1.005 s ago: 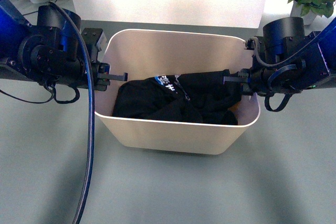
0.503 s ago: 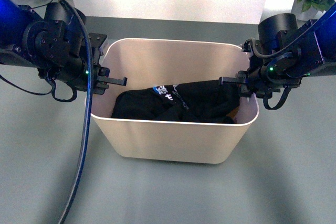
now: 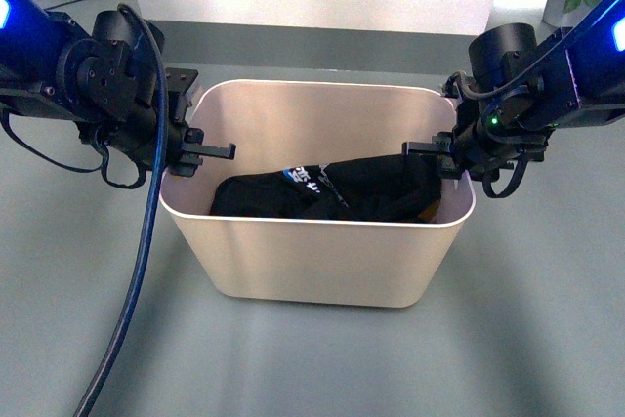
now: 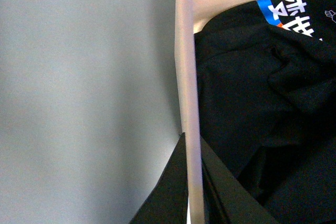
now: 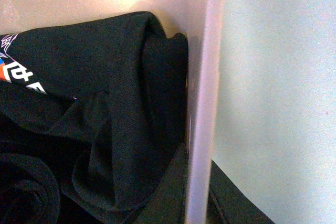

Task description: Move hamper under clothes hanger

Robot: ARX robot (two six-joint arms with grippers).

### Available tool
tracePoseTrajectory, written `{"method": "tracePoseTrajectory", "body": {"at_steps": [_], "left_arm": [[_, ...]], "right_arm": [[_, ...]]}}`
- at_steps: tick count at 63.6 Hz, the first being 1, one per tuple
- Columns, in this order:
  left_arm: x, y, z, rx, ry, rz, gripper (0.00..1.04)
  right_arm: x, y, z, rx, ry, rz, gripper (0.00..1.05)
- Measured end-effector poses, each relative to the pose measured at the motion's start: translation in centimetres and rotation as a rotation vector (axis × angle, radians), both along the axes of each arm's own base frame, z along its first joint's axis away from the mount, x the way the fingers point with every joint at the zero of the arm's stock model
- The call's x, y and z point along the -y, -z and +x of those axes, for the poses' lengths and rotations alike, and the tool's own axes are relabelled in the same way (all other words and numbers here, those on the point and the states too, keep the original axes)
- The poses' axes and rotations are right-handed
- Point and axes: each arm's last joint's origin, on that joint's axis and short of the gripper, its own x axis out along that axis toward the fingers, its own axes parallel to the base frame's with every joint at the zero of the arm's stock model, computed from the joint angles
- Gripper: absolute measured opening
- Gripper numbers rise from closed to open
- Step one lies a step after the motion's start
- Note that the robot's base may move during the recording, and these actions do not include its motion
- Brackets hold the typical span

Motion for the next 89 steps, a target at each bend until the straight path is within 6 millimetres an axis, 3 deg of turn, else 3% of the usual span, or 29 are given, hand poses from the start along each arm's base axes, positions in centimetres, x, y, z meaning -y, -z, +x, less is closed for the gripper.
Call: {"method": "tracePoseTrajectory", "body": {"at_steps": [20,22,43,56,58,73,89], "left_arm": [[-0.1,0.7,0.1,-0.022,-0.007,0.01,0.04],[-0.1,0.7,0.1,-0.021,-0.006,0.012,0.09],[0.0,0.3,0.4,0.003,0.008,0.009,0.55],[0.4,-2.3,0.6,0.087,0.028,-0.02,1.0],[0.5,-3.0,0.6,0.108,0.038,-0.031,0.99],[1.1,-6.7,0.1,0.19,0.065,-0.072,0.98],[1.0,-10.2,-1.8,0.318,0.027,-0.091,0.98]], "right_arm": [[0.0,1.1,0.3,-0.033,-0.002,-0.001,0.06],[0.0,1.1,0.3,-0.033,-0.001,-0.001,0.06],[0.9,1.2,0.5,-0.02,0.016,-0.023,0.52],[0.6,-0.7,0.7,0.047,0.002,-0.026,0.95],[0.5,-1.4,0.7,0.063,-0.001,-0.026,0.99],[0.0,-4.9,0.6,0.162,-0.011,-0.017,0.97],[-0.6,-10.6,-2.0,0.422,0.034,-0.073,0.97]]}}
